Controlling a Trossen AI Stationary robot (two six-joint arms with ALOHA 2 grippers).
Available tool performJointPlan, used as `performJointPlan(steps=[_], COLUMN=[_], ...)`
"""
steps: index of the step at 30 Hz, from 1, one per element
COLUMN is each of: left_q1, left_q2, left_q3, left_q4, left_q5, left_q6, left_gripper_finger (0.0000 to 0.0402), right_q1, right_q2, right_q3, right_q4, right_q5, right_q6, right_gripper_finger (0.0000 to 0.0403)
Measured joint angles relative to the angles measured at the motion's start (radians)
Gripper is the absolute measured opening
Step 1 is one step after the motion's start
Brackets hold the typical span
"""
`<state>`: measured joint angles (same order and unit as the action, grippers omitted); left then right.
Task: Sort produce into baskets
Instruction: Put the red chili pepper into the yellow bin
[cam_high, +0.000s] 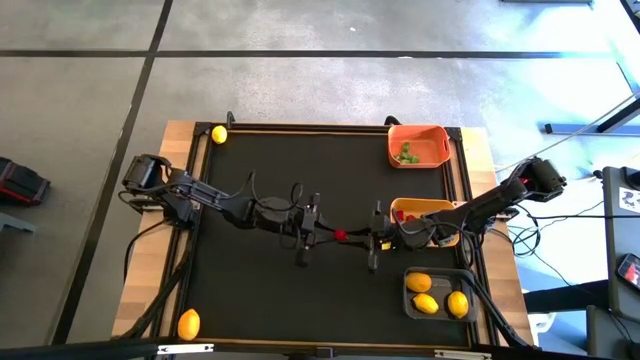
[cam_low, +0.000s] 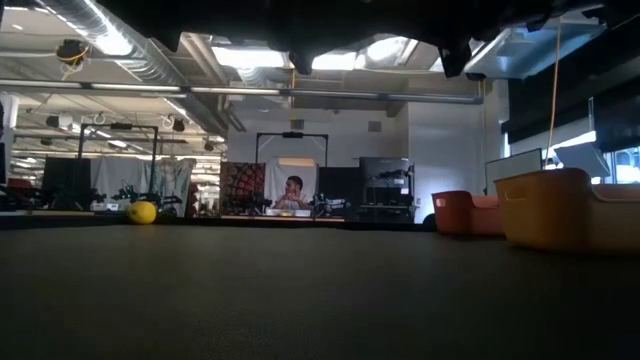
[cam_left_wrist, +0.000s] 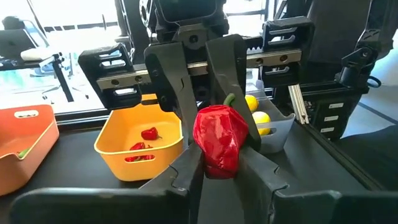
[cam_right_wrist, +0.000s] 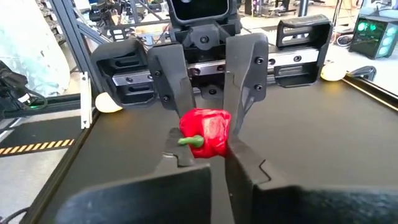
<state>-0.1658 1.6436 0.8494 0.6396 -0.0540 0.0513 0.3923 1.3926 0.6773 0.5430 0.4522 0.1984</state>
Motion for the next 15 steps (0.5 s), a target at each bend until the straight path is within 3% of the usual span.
performJointPlan(steps=[9,15], left_q1=[0.002,0.002], left_q2=[-0.002,-0.062], left_q3=[0.000,0.000], left_q4=[-0.013,-0.144], left_q5=[-0.006,-0.002], left_q6=[-0.006,-0.018], left_gripper_finger=[0.0178,0.0207], right_q1=[0.000,0.000], right_q2=[-0.001,-0.060], right_q3=[0.000,0.000], right_q4=[-0.022,-0.133], right_q5=[0.000,0.012], right_q6=[-0.025,-0.038], right_gripper_finger=[0.0009,0.0006])
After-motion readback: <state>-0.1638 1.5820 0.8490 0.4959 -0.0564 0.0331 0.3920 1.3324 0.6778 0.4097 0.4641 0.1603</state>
